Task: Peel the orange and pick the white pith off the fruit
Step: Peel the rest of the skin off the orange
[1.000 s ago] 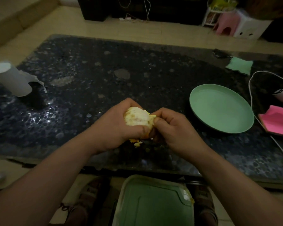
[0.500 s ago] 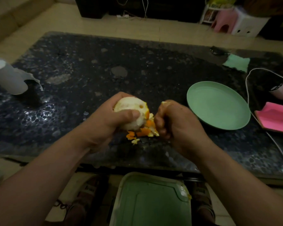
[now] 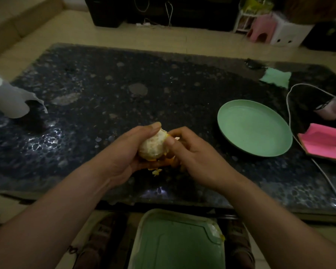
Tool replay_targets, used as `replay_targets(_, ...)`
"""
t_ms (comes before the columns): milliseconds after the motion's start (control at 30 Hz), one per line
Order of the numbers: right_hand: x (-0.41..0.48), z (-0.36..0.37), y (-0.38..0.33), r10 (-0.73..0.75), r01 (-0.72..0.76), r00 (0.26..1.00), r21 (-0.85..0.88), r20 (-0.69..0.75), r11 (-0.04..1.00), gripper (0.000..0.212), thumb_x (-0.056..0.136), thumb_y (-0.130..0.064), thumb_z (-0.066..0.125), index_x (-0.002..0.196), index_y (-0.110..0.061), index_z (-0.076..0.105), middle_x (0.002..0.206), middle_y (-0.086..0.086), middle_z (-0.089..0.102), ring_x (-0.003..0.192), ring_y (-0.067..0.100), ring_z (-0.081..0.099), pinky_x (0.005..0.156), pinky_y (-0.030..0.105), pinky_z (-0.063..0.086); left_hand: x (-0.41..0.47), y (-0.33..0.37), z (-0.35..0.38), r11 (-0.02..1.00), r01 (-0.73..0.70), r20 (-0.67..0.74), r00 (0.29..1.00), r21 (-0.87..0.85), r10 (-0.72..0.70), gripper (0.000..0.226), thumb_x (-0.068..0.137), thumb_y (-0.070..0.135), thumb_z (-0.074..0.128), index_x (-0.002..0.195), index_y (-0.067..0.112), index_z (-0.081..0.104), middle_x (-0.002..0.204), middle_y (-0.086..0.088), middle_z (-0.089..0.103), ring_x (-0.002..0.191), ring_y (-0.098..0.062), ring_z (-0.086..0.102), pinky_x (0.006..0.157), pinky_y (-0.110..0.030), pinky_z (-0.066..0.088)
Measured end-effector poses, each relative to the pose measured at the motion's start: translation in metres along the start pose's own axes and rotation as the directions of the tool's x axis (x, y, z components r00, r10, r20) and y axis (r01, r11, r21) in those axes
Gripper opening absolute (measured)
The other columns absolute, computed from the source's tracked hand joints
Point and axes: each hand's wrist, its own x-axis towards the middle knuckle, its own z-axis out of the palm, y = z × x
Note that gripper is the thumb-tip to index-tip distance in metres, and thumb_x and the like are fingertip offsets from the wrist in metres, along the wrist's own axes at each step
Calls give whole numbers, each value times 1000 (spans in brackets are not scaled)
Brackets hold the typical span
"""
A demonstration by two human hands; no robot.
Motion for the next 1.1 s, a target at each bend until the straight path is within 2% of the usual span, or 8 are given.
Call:
replay_targets(200, -5, 6, -1, -146, 136, 983, -97, -112, 986, 22, 110, -43, 44, 106, -28, 59, 87, -10, 68, 79, 6, 67, 65, 26, 53, 4, -8, 7, 976, -135, -42, 989, 169, 144, 59, 77, 56, 80, 115, 11, 70, 97, -8, 77, 86, -23, 72, 65, -34, 56)
replay_targets(433, -2, 11, 1, -239, 184, 957, -290, -167, 939, 8, 107, -28, 49, 102, -24, 54, 75, -8, 62, 66, 8, 60, 52, 26, 41, 2, -10, 9, 893, -225, -114, 951, 389, 289, 35, 88, 46, 81, 108, 21, 70, 97, -2, 77, 82, -14, 75, 66, -26, 59)
replay_targets(600, -5, 13, -4, -129, 120, 966, -53, -224, 991, 13, 109, -24, 53, 104, -22, 64, 80, -6, 69, 68, -1, 66, 55, 12, 46, 2, -8, 7, 940, -178, -142, 964, 292, 226, 52, 75, 55, 77, 110, 16, 73, 103, -9, 78, 87, -20, 73, 73, -38, 59)
replay_targets(767, 0, 11, -5, -6, 61, 974, 235, -228, 970, 21, 111, -17, 50, 105, -15, 70, 72, -3, 69, 60, 5, 63, 55, 17, 48, -2, -3, 10, 993, -107, -84, 990, 46, 110, 34, 96, 42, 68, 110, 11, 72, 94, -9, 77, 76, -18, 73, 58, -29, 57)
replay_targets(933, 10, 15, -1, 160, -36, 984, 774, -84, 632, 23, 109, -10, 47, 106, -8, 69, 69, 1, 60, 58, 12, 51, 52, 22, 45, -10, 1, 10, 934, 158, 76, 987, -319, -142, 55, 97, 56, 57, 96, 7, 82, 89, -15, 72, 66, -21, 64, 50, -27, 57)
replay_targets(1000, 15, 12, 9, 194, -79, 974, 631, -115, 772, 26, 111, -16, 47, 109, -17, 73, 77, 0, 67, 66, 13, 58, 58, 25, 48, -8, 0, 8, 922, 185, 79, 983, -341, -168, 57, 97, 60, 56, 88, 10, 84, 88, -16, 73, 66, -22, 64, 50, -26, 57)
replay_targets(1067, 15, 9, 17, 110, -88, 966, 105, -232, 991, 29, 112, -27, 47, 124, -32, 73, 103, -9, 72, 89, 8, 67, 76, 23, 53, -6, -1, 7, 926, 191, 53, 982, -326, -183, 56, 95, 61, 59, 97, 10, 82, 93, -17, 74, 66, -23, 65, 52, -27, 57)
replay_targets(1100, 14, 8, 18, 20, -55, 970, -139, -241, 989, 31, 112, -33, 47, 135, -37, 68, 117, -13, 68, 104, 4, 64, 88, 17, 49, -5, -2, 7, 928, 196, 42, 980, -316, -193, 56, 95, 61, 60, 105, 10, 79, 96, -18, 74, 65, -24, 66, 52, -27, 56)
